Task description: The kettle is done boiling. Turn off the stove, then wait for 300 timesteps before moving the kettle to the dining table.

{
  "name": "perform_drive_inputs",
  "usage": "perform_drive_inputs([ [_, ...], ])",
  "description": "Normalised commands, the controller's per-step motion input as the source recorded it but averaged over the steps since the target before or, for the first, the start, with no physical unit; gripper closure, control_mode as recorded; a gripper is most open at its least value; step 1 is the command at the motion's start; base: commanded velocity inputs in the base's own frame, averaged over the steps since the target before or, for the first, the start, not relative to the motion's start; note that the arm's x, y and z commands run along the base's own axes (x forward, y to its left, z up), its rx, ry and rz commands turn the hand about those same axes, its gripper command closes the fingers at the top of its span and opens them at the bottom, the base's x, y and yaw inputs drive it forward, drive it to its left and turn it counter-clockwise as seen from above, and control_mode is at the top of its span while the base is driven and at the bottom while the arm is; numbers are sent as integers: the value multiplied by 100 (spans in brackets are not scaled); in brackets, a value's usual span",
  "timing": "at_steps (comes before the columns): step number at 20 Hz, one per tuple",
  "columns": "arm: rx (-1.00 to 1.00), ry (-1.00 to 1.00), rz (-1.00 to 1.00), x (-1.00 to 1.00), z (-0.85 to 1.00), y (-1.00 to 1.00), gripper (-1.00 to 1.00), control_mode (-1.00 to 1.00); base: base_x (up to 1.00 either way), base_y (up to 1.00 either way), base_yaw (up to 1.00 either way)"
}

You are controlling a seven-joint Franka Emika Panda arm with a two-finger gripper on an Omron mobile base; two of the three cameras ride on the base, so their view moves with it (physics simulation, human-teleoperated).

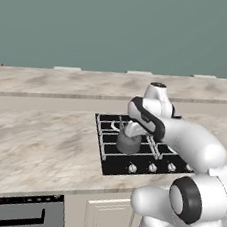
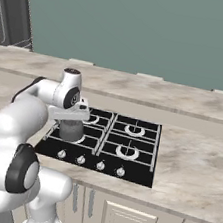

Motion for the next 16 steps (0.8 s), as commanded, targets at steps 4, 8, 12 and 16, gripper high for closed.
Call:
perform_drive_inputs([
  [4, 0, 0, -2, 17, 0, 14, -100, -100, 0, 0, 0],
  [8, 0, 0, -2, 19, 0, 15, -100, -100, 0, 0, 0],
  [12, 0, 0, 0, 21, 0, 11, -100, -100, 0, 0, 0],
  [16, 0, 0, -1, 25, 0, 0, -100, -100, 0, 0, 0],
])
